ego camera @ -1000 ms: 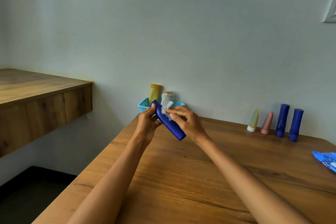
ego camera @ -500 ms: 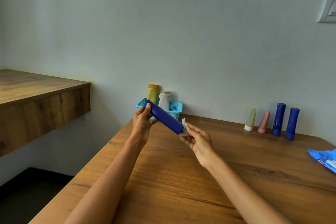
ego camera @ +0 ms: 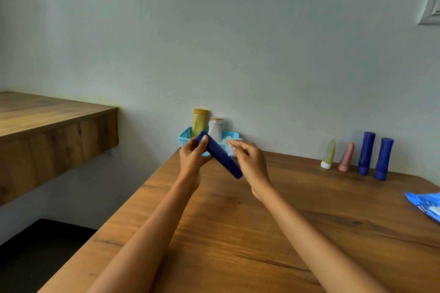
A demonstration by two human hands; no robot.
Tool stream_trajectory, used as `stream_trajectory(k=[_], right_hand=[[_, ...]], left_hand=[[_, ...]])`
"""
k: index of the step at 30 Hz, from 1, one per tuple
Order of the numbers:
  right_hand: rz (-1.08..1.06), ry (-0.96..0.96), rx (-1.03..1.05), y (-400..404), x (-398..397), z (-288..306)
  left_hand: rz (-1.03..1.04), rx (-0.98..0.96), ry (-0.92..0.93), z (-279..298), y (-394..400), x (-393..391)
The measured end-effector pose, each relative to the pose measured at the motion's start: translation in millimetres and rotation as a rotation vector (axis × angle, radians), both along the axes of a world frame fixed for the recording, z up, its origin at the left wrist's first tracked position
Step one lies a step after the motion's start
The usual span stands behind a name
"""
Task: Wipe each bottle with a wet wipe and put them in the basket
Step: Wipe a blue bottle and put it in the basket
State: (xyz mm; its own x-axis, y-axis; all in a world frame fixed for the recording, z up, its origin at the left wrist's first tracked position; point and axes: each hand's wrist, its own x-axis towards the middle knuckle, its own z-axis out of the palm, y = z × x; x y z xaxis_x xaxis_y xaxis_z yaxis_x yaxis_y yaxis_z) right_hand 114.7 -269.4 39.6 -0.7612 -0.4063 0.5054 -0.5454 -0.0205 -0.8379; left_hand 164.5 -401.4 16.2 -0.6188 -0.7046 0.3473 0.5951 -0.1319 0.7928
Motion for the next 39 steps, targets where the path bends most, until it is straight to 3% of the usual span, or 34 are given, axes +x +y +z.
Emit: stream_trajectory(k=[4, 10, 18, 27, 31, 34, 37, 39], right_hand=[[0.059, 0.505, 0.193, -13.1, 2.9, 3.9], [0.11, 0.847, 0.307, 25.5, -7.2, -24.8], [0.078, 0.845, 0.239, 13.2, -1.8, 4.6], [0.073, 0.951, 0.413, 22.5, -3.0, -19.7], [0.127, 0.897, 0.466, 44.3, -6.9, -26.2], [0.089, 0.843, 0.38, 39.3, -6.9, -16.1], [0.043, 0.65, 0.304, 22.1, -5.6, -1.9], [0.058, 0.549, 0.406, 10.6, -6.5, 3.2]], left_hand=[[-0.059, 0.013, -0.016, 3.5, 0.7, 0.5], [-0.02, 0.146, -0.102, 1.3, -8.8, 5.2], [-0.109, 0.055, -0.206, 1.2, -3.7, 4.7], [-0.02, 0.102, -0.307, 0.2, -4.9, 6.0], [0.024, 0.136, -0.321, -1.2, -5.3, 7.3], [0.029, 0.17, -0.324, -0.7, -6.6, 8.7], [0.023, 0.171, -0.339, 2.4, -5.8, 7.8], [0.012, 0.171, -0.345, 2.8, -3.7, 5.9]])
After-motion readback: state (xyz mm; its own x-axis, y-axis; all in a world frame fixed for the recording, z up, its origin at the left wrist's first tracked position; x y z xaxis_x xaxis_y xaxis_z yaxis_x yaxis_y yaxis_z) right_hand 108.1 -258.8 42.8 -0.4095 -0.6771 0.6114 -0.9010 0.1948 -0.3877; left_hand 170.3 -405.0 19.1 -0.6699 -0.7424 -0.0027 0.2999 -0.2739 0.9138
